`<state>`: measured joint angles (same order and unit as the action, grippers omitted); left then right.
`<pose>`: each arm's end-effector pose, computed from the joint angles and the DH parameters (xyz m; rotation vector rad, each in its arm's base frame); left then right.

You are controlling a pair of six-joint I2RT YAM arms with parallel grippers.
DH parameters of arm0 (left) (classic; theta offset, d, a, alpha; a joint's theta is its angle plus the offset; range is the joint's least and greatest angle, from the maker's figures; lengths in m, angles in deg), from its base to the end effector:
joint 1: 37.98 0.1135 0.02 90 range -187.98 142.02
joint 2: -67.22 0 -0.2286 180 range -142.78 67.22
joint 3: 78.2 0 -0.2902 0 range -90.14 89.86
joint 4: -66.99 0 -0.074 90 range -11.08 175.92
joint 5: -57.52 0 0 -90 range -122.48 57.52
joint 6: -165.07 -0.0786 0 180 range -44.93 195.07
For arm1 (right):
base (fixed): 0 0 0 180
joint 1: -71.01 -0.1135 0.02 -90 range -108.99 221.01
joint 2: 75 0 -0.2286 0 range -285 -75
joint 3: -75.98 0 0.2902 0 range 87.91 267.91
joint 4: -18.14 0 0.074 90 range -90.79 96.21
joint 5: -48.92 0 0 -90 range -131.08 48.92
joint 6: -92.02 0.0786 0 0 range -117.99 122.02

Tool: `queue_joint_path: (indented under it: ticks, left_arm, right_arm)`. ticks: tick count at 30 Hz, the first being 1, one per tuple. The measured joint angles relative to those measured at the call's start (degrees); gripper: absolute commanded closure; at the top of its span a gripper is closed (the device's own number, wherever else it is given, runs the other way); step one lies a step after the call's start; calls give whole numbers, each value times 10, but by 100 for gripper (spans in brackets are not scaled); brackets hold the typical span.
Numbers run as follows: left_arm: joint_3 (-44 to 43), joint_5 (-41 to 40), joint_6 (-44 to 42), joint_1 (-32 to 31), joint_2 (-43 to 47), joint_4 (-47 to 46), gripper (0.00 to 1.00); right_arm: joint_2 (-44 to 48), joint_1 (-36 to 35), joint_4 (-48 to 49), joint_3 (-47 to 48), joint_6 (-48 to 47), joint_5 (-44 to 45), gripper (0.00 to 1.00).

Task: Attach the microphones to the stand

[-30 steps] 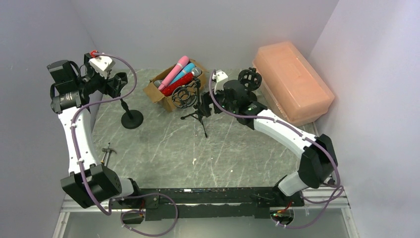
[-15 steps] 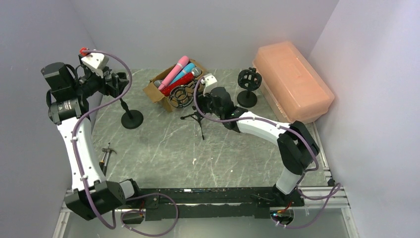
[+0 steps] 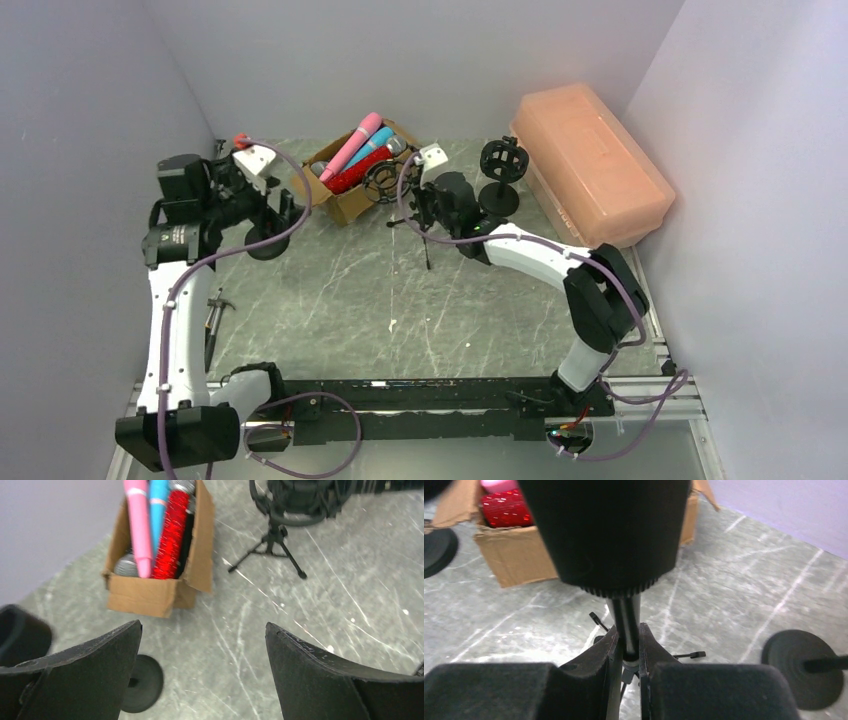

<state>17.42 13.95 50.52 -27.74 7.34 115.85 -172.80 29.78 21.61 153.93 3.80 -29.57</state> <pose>0.2917 -0.0052 0.3787 0.7221 1.7331 -0.3917 0.3630 0.2972 0.1989 -0.4954 1.7971 0.3357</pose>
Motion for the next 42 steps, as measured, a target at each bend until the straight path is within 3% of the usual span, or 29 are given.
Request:
queue_joint_path:
  ticks: [11,18,26,29,31,35,38,42]
  left_arm:
    - [48,-122,17,-172,-94,-34,1]
    - [46,-218,33,-196,-205,-100,4]
    - [23,-280,31,-226,-277,-134,5]
    - [13,-299,28,-238,-295,-147,11]
    - [11,-310,25,-245,-302,-155,14]
    - [10,-339,13,-257,-318,-174,24]
    - [10,-356,7,-265,-332,-181,33]
    - [7,-377,0,-270,-353,-195,52]
  right_arm:
    - [124,78,-81,-87,12,17,95]
    - [241,92,-176,-149,52,34,94]
    - [327,198,-244,-190,84,77,90]
    - [335,217,-251,-193,89,90,79]
    - [338,217,-250,-197,93,93,60]
    - [341,217,-252,-201,104,104,36]
    - [355,219,-252,-212,117,108,26]
    - [386,219,-259,-232,135,105,21]
